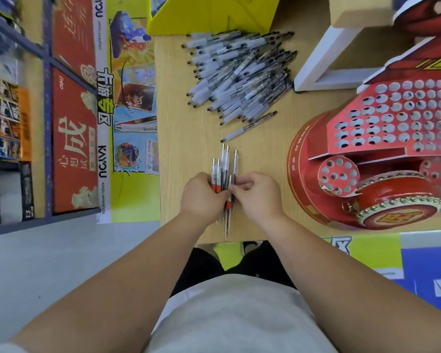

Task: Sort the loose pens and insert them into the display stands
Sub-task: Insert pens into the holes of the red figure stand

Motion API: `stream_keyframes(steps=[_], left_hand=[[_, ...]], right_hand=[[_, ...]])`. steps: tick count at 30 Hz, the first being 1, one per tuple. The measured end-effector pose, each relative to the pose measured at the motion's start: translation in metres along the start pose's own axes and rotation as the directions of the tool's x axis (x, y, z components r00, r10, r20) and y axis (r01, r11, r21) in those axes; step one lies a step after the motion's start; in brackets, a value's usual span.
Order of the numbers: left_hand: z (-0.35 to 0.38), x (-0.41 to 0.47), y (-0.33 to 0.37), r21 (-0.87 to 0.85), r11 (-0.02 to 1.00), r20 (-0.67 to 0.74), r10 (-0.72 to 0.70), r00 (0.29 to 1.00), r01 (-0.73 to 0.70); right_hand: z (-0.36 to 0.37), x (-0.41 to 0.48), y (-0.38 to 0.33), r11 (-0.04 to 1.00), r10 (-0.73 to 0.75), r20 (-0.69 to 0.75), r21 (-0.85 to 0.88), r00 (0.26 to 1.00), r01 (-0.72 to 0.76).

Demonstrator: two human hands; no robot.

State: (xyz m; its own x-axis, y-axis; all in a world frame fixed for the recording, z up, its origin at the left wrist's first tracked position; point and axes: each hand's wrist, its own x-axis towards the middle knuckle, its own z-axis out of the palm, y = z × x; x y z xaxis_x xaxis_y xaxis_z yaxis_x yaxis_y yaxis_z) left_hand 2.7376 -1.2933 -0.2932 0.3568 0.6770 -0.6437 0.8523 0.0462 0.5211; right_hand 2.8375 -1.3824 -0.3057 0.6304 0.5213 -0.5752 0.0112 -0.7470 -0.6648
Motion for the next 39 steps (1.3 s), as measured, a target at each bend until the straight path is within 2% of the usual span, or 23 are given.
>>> stream_keyframes(steps=[9, 17, 25, 31, 34, 39], left_hand=[[0.003, -0.004, -0.001, -0.067, 0.998, 0.016, 0.017, 1.0, -0.016], [0.004, -0.011, -0.005, -0.09, 0.994, 0.008, 0.059, 0.998, -0.058], [0.0, -0.007, -0.007, -0.149, 0.988, 0.022, 0.044, 0.999, -0.04], [0.0, -0.005, -0.01, -0.18, 0.983, 0.045, 0.053, 0.998, -0.044], [-0.003, -0.004, -0.009, -0.203, 0.979, 0.066, 0.05, 0.997, -0.036], [-0.006, -0.003, -0.005, -0.216, 0.976, 0.079, 0.04, 0.996, -0.022]], right_hand=[[0.007, 0.001, 0.004, 0.988, 0.036, 0.033, 0.15, 0.999, -0.04], [0.016, -0.002, 0.009, 0.982, 0.061, 0.031, 0.179, 0.998, -0.065], [0.022, 0.001, 0.006, 0.907, 0.171, 0.087, 0.375, 0.981, -0.191], [0.014, -0.002, -0.001, 0.853, 0.164, 0.173, 0.47, 0.971, -0.228], [0.015, -0.001, 0.0, 0.868, 0.174, 0.168, 0.439, 0.97, -0.231], [0.026, 0.0, -0.001, 0.9, 0.201, 0.082, 0.378, 0.976, -0.217]])
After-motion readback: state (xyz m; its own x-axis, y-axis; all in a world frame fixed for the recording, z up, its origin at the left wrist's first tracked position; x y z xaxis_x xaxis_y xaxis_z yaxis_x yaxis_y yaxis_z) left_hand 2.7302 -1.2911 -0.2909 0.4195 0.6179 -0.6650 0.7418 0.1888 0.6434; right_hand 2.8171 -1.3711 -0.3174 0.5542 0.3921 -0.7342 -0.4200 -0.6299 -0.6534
